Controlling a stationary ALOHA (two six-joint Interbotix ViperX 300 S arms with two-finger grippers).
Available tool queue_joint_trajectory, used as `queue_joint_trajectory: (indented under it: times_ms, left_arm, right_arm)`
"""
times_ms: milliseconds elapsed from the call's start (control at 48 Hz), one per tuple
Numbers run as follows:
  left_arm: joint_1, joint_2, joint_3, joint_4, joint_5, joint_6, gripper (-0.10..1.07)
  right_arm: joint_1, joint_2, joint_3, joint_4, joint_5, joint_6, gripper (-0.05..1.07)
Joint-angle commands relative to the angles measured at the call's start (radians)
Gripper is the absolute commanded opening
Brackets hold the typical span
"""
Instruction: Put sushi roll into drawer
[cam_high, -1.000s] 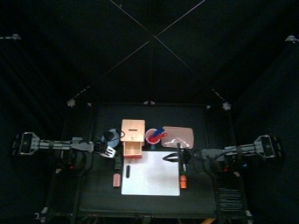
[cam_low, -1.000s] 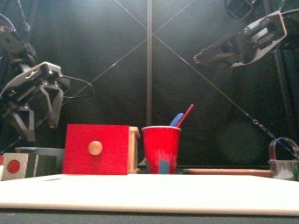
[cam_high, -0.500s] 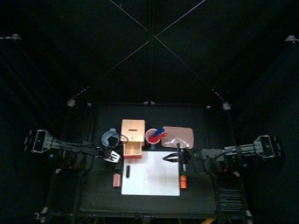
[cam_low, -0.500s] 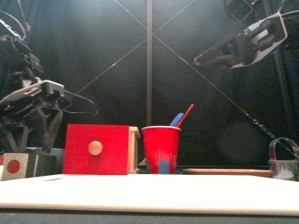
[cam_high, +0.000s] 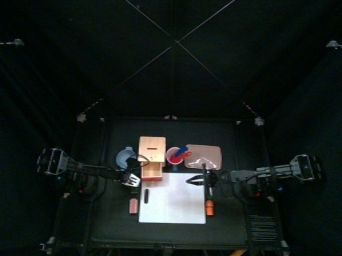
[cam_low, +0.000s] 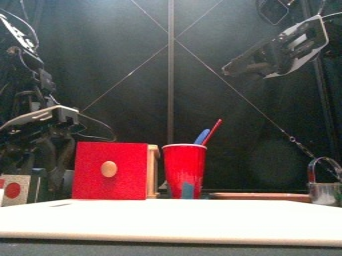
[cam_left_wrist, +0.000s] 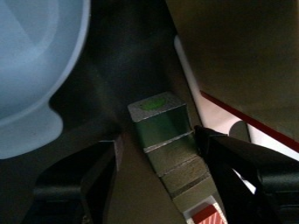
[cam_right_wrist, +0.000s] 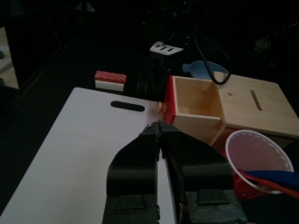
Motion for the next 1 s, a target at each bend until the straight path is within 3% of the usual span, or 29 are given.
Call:
queue_joint_trajectory:
  times_ms: [0, 417, 625, 771, 979]
  left_arm:
    - [-0.012, -0.009, -0.018, 0.018, 0.009, -0.014, 0.95]
    - [-0.055, -0.041, -0.051, 0.121, 0.032, -0.101, 0.75]
    - [-0.067, -0.091, -0.044, 0.123, 0.037, -0.104, 0.73]
    - [-0.069, -0.183, -0.031, 0.121, 0.097, -0.103, 0.73]
    - [-0.071, -0.365, -0.031, 0.137, 0.267, -0.092, 0.73]
  right_arm:
    - [-0.002, -0.006, -0.012, 0.002, -0.009, 0.002, 0.06]
    - [-0.002, -0.006, -0.008, 0.0, -0.009, 0.002, 0.06]
    - [-0.002, -0.005, -0.005, 0.0, -0.009, 0.003, 0.06]
    - [0.0, -0.006, -0.005, 0.0, -0.009, 0.003, 0.06]
    - [-0.002, -0.005, -0.005, 0.002, -0.009, 0.003, 0.06]
